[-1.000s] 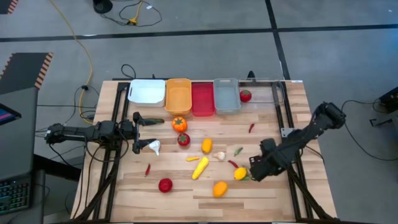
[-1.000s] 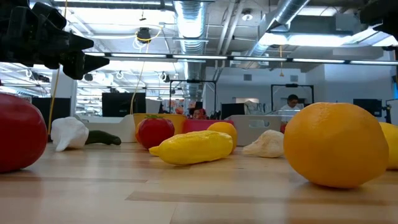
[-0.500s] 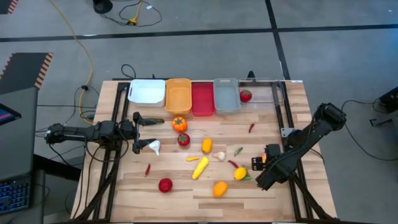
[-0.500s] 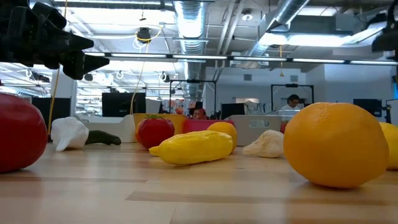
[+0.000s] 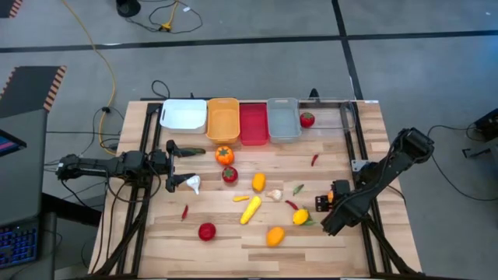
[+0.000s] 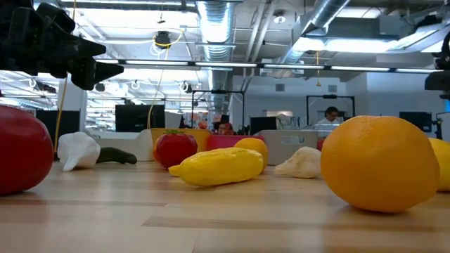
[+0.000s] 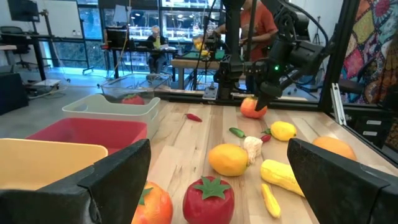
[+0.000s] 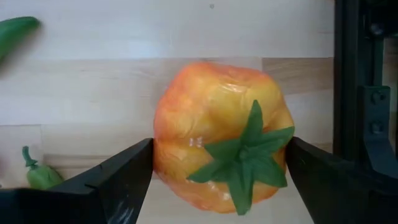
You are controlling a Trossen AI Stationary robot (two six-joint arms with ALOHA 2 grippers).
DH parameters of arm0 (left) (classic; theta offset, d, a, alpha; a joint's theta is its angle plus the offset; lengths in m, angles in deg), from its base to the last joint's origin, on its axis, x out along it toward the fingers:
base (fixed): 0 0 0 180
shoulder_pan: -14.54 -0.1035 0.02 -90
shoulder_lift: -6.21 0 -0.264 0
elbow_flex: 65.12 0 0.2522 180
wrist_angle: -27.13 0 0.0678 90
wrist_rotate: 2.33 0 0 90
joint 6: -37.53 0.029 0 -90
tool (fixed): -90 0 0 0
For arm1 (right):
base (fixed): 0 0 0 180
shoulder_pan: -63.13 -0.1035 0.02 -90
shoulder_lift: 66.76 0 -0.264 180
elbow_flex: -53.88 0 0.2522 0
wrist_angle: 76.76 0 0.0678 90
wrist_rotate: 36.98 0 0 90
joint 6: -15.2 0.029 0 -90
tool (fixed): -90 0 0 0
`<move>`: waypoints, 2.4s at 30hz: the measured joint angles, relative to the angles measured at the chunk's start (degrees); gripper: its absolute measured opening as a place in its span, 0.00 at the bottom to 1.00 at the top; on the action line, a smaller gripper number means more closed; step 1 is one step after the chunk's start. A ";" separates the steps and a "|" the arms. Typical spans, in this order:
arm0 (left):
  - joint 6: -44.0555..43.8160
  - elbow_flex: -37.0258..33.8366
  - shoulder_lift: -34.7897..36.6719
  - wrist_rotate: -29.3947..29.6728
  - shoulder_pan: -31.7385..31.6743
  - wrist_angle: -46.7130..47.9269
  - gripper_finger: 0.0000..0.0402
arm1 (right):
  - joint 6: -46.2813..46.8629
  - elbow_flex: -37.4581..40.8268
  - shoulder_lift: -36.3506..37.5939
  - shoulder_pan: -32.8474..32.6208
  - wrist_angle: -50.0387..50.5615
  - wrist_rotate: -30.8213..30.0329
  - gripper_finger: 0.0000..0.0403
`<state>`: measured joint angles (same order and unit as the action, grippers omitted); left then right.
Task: Sort produce into baskets
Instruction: Put the orange tomato into the transparent bin
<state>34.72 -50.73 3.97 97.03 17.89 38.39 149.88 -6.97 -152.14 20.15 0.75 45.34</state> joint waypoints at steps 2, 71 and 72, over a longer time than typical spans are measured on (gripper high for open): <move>0.00 0.00 0.01 0.00 -0.01 0.02 0.91 | 0.35 0.05 -0.02 0.04 0.04 0.04 0.95; 0.00 0.00 0.00 0.02 -0.02 0.01 0.91 | -99.85 -29.56 0.00 78.15 4.50 -25.45 0.80; 0.00 0.00 0.00 0.02 -0.01 0.00 0.91 | -101.41 -29.56 -0.08 79.83 2.77 -24.13 0.80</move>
<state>34.72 -50.73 3.97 97.05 17.88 38.39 48.47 -36.52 -152.22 99.97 3.52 21.20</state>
